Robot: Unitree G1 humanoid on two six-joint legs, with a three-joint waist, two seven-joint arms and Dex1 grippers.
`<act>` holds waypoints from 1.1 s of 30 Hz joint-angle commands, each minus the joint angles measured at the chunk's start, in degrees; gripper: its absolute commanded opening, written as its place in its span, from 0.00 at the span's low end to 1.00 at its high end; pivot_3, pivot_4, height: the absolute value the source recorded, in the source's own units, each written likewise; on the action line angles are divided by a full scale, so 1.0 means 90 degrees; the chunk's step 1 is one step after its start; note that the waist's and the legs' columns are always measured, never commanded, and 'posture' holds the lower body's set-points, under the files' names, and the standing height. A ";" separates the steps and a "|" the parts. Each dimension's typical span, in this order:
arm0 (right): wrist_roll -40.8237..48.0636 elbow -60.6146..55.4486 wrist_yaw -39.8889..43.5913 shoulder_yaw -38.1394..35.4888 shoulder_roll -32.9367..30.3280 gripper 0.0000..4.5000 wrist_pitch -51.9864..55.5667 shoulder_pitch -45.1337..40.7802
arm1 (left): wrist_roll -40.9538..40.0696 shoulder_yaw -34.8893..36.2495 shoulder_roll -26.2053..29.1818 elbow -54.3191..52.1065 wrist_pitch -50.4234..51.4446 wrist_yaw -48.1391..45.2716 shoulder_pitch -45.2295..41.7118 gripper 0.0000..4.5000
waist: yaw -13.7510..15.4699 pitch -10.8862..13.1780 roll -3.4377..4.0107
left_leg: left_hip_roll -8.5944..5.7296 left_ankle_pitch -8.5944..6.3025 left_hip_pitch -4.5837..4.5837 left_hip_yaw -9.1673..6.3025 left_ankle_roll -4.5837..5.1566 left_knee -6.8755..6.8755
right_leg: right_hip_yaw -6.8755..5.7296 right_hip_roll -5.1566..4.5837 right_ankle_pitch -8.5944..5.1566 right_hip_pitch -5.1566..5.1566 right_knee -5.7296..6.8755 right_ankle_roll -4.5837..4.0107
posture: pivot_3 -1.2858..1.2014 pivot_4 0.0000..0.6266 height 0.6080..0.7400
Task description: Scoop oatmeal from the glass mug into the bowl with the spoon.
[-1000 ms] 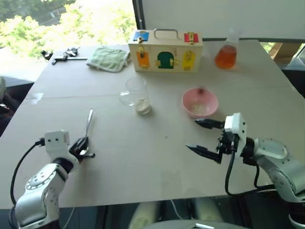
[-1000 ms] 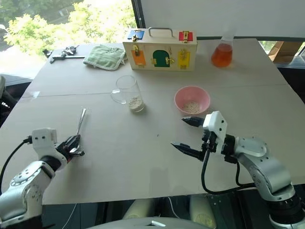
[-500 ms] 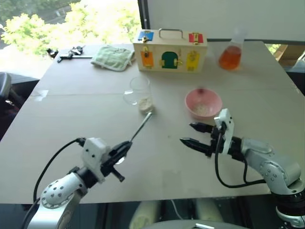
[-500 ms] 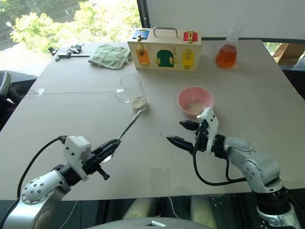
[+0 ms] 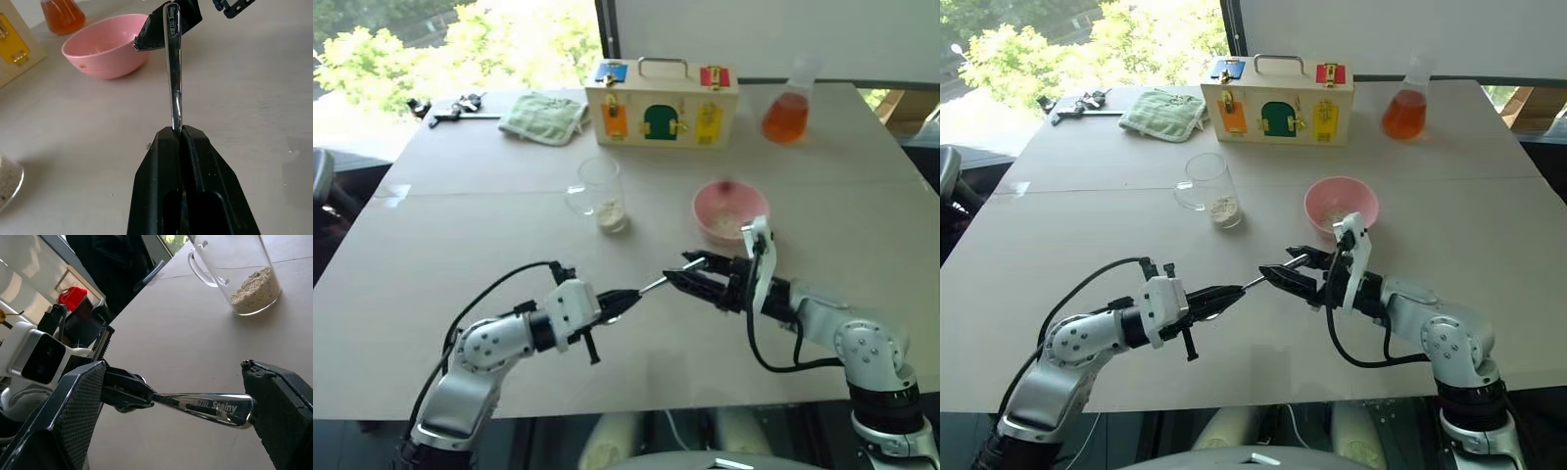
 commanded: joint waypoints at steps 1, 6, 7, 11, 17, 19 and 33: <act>0.0284 -0.0273 0.0066 -0.0125 -0.0122 1.00 0.0036 -0.0006 | 0.0204 -0.0071 -0.0056 0.0227 -0.0708 0.0022 -0.0211 0.02 | -0.0012 0.0000 0.0000 | 0.0000 0.0000 -0.0001 0.0000 0.0000 0.0000 | -0.0001 0.0000 0.0000 0.0000 0.0000 0.0000 | 0.52 0.24 1.00; 0.0334 -0.0169 0.0131 -0.0060 -0.0219 1.00 0.0030 -0.0122 | 0.0357 -0.0211 -0.0061 0.0495 -0.1176 0.0008 -0.0317 0.02 | -0.0020 0.0000 0.0000 | 0.0001 0.0000 -0.0002 0.0000 0.0001 0.0000 | 0.0001 0.0001 0.0000 -0.0001 0.0001 0.0001 | 0.52 0.24 1.00; 0.0318 -0.0151 0.0132 -0.0038 -0.0209 1.00 0.0020 -0.0138 | 0.0357 -0.0226 -0.0087 0.0500 -0.1213 0.0054 -0.0309 0.02 | -0.0020 0.0000 0.0000 | 0.0001 0.0000 -0.0002 0.0000 0.0001 0.0000 | 0.0001 0.0001 0.0001 -0.0001 0.0001 0.0001 | 0.52 0.24 1.00; 0.0287 -0.0130 0.0212 0.0051 -0.0231 0.84 0.0036 -0.0170 | 0.0424 -0.0280 -0.0102 0.0527 -0.1358 0.0116 -0.0273 0.00 | -0.0014 0.0000 0.0000 | 0.0001 0.0001 -0.0002 0.0000 0.0001 0.0001 | 0.0000 0.0001 0.0000 -0.0001 0.0004 0.0001 | 0.52 0.24 1.00; 0.0094 -0.0140 0.0461 0.0203 -0.0488 0.29 0.0002 -0.0172 | 0.0499 -0.0271 -0.0124 0.0649 -0.1536 0.0169 -0.0281 0.00 | -0.0012 0.0000 0.0000 | 0.0000 0.0001 -0.0002 0.0000 0.0001 0.0002 | 0.0000 0.0000 0.0001 -0.0002 0.0003 0.0001 | 0.52 0.24 1.00; 0.0108 -0.0120 0.0474 0.0188 -0.0504 0.10 0.0006 -0.0184 | 0.0525 -0.0278 -0.0147 0.0687 -0.1586 0.0196 -0.0301 0.00 | -0.0014 0.0000 0.0000 | 0.0001 0.0001 -0.0002 0.0000 0.0001 0.0002 | 0.0000 0.0001 0.0001 -0.0001 0.0004 0.0001 | 0.52 0.24 1.00; 0.0283 -0.0086 0.0304 0.0043 -0.0511 0.00 0.0118 -0.0242 | 0.0561 -0.0313 -0.0155 0.0900 -0.1720 0.0307 -0.0377 0.00 | -0.0011 0.0000 -0.0001 | 0.0000 0.0001 -0.0002 0.0000 0.0001 0.0004 | -0.0001 0.0001 0.0001 -0.0002 0.0005 0.0002 | 0.52 0.24 1.00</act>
